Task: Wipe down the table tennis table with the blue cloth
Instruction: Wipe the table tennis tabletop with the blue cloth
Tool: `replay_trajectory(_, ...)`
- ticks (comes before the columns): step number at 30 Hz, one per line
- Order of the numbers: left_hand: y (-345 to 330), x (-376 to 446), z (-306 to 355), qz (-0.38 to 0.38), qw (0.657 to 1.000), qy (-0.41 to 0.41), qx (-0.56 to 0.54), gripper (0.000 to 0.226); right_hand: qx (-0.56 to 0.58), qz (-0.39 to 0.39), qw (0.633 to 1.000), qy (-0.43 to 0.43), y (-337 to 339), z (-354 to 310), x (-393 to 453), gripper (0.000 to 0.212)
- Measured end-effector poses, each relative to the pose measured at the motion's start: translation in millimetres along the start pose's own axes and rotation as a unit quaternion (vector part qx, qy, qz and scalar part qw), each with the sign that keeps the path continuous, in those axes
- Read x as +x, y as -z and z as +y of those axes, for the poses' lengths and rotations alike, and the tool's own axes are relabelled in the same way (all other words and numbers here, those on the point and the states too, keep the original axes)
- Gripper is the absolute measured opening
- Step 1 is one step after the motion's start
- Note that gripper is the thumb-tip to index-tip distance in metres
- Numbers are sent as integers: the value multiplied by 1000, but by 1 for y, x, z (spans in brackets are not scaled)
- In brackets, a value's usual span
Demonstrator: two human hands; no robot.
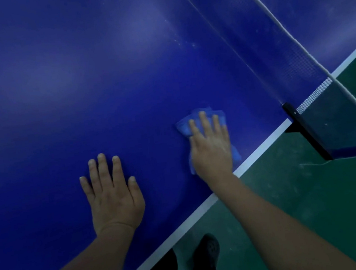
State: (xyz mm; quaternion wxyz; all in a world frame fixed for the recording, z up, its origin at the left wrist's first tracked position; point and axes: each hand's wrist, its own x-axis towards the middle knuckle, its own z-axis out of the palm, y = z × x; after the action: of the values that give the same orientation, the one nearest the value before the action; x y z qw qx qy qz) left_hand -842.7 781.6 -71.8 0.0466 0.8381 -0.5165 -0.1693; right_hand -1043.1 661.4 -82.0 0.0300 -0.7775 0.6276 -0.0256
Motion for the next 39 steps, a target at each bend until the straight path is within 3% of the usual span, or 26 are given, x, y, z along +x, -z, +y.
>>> replay_trajectory(5, 1, 0, 1, -3, 1000, 3, -3, 69, -7, -9, 987, -163, 9, 53, -20, 43)
replay_trajectory(12, 4, 2, 2, -11, 1000, 7, 2, 71, 56, 28, 998, 29, -5, -94, 42, 50)
replay_trajectory(15, 4, 3, 2, -16, 1000, 12, 1, 72, 34, 8, 998, 51, -9, -87, 73, 51)
replay_trajectory(20, 4, 1, 2, -9, 1000, 8, -5, 71, -24, 13, 982, -188, 8, 68, 51, 49)
replay_trajectory(23, 3, 1, 2, -8, 1000, 9, -4, 71, 2, 22, 958, -285, 15, 88, 33, 48)
replay_trajectory(25, 3, 1, 3, -5, 1000, 6, -4, 70, -2, 34, 971, -237, 10, 51, 25, 48)
replay_trajectory(28, 2, 1, 2, 0, 1000, 4, -5, 70, 11, 9, 999, 43, -4, -16, -15, 49)
replay_trajectory(30, 2, 0, 1, 3, 1000, 4, -7, 70, 23, -27, 983, 177, -6, -12, -39, 47)
replay_trajectory(31, 2, 0, 2, 5, 1000, 6, -10, 70, 27, -28, 981, 192, -3, 10, -34, 47)
replay_trajectory(33, 2, 1, 2, 4, 1000, 7, -13, 69, -10, -11, 993, 118, 6, 61, -6, 50)
replay_trajectory(36, 3, 1, 3, -2, 1000, 6, -16, 69, -63, -13, 995, -83, 23, 128, 45, 48)
replay_trajectory(39, 4, 0, 3, -5, 1000, 6, -10, 69, -10, 19, 978, -206, 24, 108, 58, 48)
